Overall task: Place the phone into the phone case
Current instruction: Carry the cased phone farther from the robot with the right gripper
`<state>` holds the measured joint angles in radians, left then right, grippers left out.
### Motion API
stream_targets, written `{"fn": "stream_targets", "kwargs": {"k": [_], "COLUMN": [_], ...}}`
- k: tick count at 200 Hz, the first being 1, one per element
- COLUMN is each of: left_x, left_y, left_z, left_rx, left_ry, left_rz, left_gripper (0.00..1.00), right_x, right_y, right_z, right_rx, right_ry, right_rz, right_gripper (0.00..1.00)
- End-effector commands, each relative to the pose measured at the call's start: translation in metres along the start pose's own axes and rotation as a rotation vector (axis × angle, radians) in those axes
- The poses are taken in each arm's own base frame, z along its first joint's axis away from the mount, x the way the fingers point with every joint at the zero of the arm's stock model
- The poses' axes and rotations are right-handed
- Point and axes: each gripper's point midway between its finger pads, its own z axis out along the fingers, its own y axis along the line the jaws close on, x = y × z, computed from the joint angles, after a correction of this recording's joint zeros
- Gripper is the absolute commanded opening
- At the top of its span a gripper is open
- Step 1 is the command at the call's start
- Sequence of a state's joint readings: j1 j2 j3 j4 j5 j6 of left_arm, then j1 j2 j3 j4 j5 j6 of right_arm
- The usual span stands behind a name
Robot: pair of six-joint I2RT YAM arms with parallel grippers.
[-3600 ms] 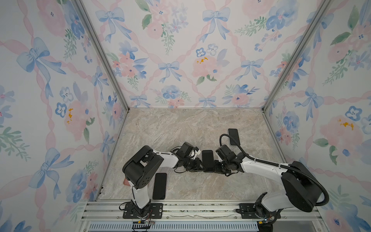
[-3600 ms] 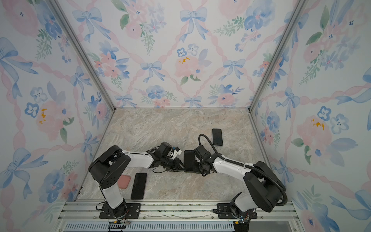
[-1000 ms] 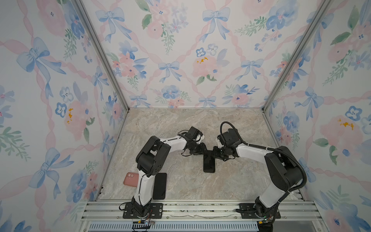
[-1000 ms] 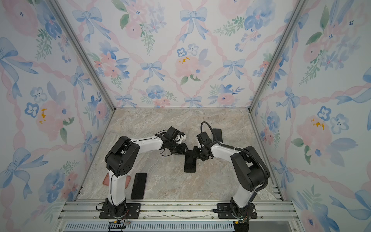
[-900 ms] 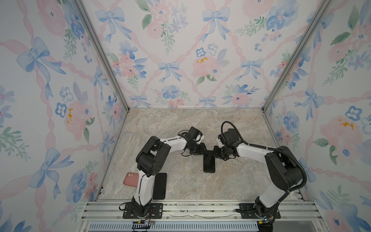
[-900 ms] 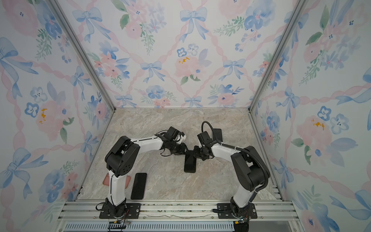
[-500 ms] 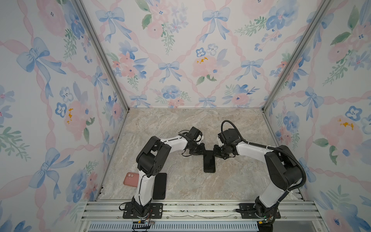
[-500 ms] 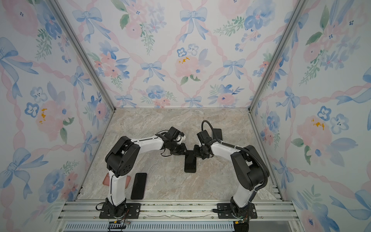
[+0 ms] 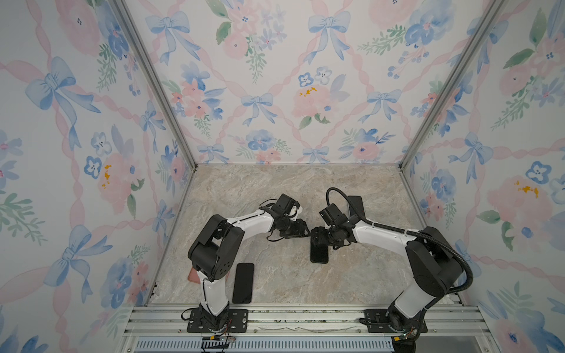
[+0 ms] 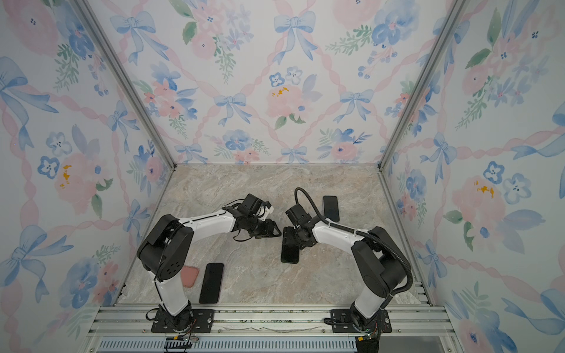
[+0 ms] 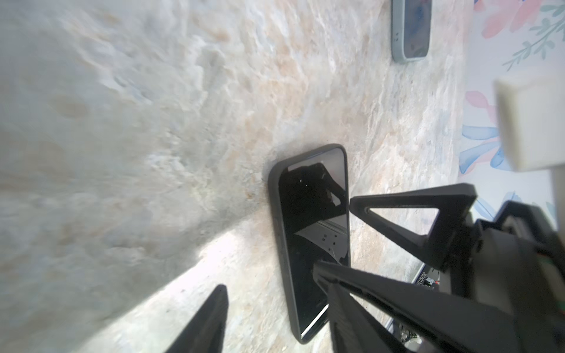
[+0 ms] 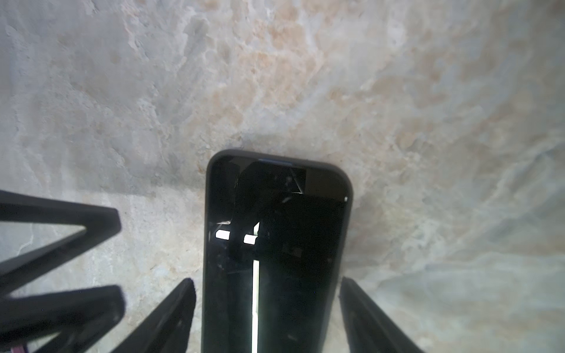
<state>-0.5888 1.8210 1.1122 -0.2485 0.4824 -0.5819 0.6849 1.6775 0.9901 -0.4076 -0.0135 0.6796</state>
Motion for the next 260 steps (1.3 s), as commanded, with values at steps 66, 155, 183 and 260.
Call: {"fn": "stream_targets", "kwargs": {"k": [66,155,183,260], "left_x": [0.012,0.014,0.014,0.011], "left_y": [0.021,0.025,0.025,0.024], "left_z": [-0.027,-0.028,-0.028,-0.026], "left_rx": [-0.04,-0.046,-0.048,-0.042], "left_ry": [-0.041,-0.042,-0.042,-0.04], "left_rz": [0.004,-0.001,-0.004,-0.012], "left_gripper": [0.83,0.86,0.86,0.86], "right_x": [0.013,0.024,0.019,0.003], "right_y": [-0.001,-0.003,-0.008,-0.015], "right_z": [0.004,0.027,0.024,0.013], "right_rx": [0.212,0.283,0.306,0.269], "right_ry": [0.035,0.09,0.08,0.054], "right_rz": [0.014,-0.019,-0.041,-0.048], "right_gripper": [0.91,0.8,0.74,0.68]}}
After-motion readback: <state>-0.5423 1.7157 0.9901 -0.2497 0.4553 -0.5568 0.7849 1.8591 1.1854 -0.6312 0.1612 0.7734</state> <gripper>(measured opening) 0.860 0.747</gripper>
